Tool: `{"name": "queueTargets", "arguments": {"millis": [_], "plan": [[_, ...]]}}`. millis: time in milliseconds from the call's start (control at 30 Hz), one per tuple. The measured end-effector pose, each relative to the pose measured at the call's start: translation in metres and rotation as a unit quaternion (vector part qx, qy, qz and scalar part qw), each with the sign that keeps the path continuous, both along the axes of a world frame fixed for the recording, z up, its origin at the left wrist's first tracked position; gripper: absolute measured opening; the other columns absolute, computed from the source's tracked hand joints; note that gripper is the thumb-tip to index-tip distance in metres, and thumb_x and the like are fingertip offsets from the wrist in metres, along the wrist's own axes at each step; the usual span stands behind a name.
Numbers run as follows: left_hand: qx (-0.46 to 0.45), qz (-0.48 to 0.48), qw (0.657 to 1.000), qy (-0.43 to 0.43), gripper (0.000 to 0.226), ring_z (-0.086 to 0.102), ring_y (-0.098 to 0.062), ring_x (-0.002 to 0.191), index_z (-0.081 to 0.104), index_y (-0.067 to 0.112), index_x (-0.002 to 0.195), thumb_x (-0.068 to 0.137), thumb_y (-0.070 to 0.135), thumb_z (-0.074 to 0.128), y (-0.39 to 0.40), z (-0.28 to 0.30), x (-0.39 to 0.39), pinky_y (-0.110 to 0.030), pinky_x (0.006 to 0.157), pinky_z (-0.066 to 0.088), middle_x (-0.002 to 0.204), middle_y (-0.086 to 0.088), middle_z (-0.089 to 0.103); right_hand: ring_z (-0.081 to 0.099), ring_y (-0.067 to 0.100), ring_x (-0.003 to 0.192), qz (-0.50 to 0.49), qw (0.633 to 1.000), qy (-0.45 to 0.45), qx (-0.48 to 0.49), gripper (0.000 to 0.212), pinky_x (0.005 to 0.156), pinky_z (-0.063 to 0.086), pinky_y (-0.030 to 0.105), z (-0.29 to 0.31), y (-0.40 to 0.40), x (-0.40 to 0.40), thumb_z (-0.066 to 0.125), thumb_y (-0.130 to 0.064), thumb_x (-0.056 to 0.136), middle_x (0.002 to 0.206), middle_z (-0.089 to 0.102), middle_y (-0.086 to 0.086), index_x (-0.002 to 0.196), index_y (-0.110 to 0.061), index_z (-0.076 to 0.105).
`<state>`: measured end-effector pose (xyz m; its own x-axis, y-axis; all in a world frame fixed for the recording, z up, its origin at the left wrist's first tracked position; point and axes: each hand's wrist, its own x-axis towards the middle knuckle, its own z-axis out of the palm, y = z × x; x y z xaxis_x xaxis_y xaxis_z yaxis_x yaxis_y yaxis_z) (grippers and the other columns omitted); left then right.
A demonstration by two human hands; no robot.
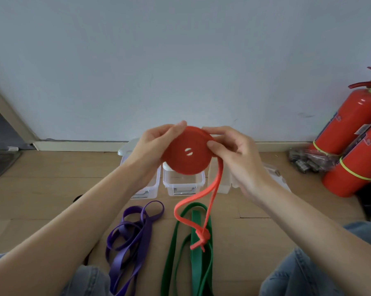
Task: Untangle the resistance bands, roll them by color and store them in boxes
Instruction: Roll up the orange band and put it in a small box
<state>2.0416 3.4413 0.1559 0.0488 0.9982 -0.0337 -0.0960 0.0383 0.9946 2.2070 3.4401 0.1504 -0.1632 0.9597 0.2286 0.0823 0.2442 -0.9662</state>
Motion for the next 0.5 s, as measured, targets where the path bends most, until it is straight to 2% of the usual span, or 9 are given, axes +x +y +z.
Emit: {"name": "queueTargets", "arguments": {"millis": [100, 233, 333, 500], "plan": [[-0.011, 0.001, 0.998, 0.058, 0.023, 0.064, -0.015, 0.071, 0.069, 0.019, 0.081, 0.074, 0.04, 0.065, -0.0021, -0.004, 0.0053, -0.026, 0.064, 0.054, 0.077, -0.002, 0.069, 0.067, 0.01, 0.089, 0.03, 0.999, -0.037, 0.01, 0.033, 0.085, 0.052, 0.023, -0.0019, -0.0038, -0.0036, 0.059, 0.0, 0.088, 0.093, 0.072, 0.002, 0.096, -0.031, 0.067], [0.026, 0.045, 0.994, 0.094, 0.011, 0.064, -0.012, 0.069, 0.071, 0.022, 0.077, 0.082, 0.031, 0.066, 0.001, -0.0043, 0.0044, -0.025, 0.064, 0.054, 0.073, 0.004, 0.069, 0.069, 0.014, 0.087, 0.04, 0.999, -0.001, -0.027, 0.026, 0.077, 0.054, 0.022, -0.0034, -0.0023, -0.0011, 0.063, -0.004, 0.086, 0.093, 0.073, 0.007, 0.105, -0.021, 0.067], [0.063, 0.072, 0.991, 0.092, 0.009, 0.064, -0.008, 0.066, 0.071, 0.025, 0.073, 0.081, 0.029, 0.068, 0.0036, 0.0, 0.0009, -0.021, 0.058, 0.053, 0.069, 0.007, 0.069, 0.069, 0.011, 0.074, 0.034, 0.997, 0.041, -0.058, 0.017, 0.066, 0.051, 0.018, -0.0012, -0.0003, -0.0001, 0.068, -0.01, 0.082, 0.082, 0.074, 0.004, 0.097, -0.017, 0.065], [0.071, 0.172, 0.982, 0.026, 0.014, 0.061, -0.005, 0.058, 0.068, 0.022, 0.069, 0.082, 0.027, 0.068, 0.0067, 0.0026, -0.0015, -0.019, 0.054, 0.05, 0.06, 0.01, 0.067, 0.071, 0.02, 0.073, 0.048, 0.994, 0.061, -0.074, 0.014, 0.07, 0.056, 0.027, -0.0028, -0.001, -0.0029, 0.067, -0.009, 0.083, 0.078, 0.073, 0.01, 0.094, -0.003, 0.059]]}}
